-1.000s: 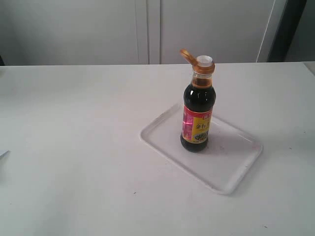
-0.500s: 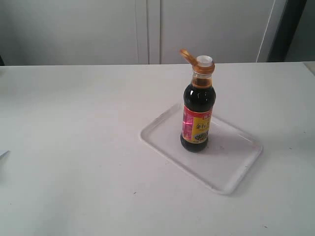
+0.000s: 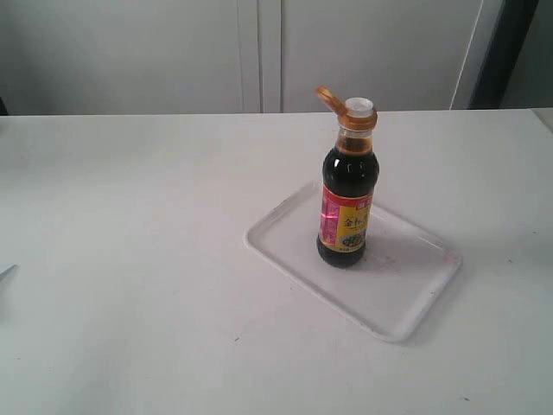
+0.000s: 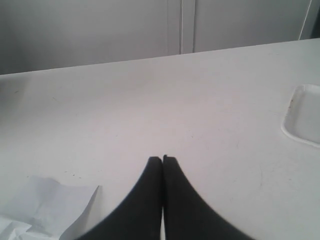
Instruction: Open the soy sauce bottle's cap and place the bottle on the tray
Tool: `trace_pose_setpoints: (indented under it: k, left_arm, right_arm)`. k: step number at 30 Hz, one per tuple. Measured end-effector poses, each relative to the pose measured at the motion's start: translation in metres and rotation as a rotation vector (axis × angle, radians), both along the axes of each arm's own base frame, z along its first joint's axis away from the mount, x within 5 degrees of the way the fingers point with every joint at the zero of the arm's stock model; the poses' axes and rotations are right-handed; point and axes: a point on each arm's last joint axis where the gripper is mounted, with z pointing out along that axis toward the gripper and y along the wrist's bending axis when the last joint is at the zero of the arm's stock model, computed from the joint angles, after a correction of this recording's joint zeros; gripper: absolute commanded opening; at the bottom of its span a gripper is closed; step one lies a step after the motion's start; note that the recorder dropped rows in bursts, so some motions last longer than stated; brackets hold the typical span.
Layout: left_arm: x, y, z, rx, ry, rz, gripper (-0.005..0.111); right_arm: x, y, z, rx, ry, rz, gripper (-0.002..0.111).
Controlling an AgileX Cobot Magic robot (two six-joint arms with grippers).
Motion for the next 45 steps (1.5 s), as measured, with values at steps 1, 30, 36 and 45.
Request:
trace_pose_setpoints:
  k: [1,30,36,45]
  left_arm:
    - [0.0,0.0,-0.001,0.015,0.003,-0.004,0.0]
    - [-0.028,0.015,-0.056,0.02,0.038,0.165,0.0]
    - [-0.029,0.015,-0.061,0.018,0.055,0.164,0.0]
    - [-0.03,0.014,-0.064,0.009,0.096,0.159,0.0]
  right_arm:
    - [0.0,0.0,0.0,0.0,0.0,0.0,0.0]
    - [0.0,0.0,0.0,0.0,0.0,0.0,0.0]
    - [0.0,0.0,0.0,0.0,0.0,0.0,0.0]
    - [0.0,0.0,0.0,0.0,0.0,0.0,0.0]
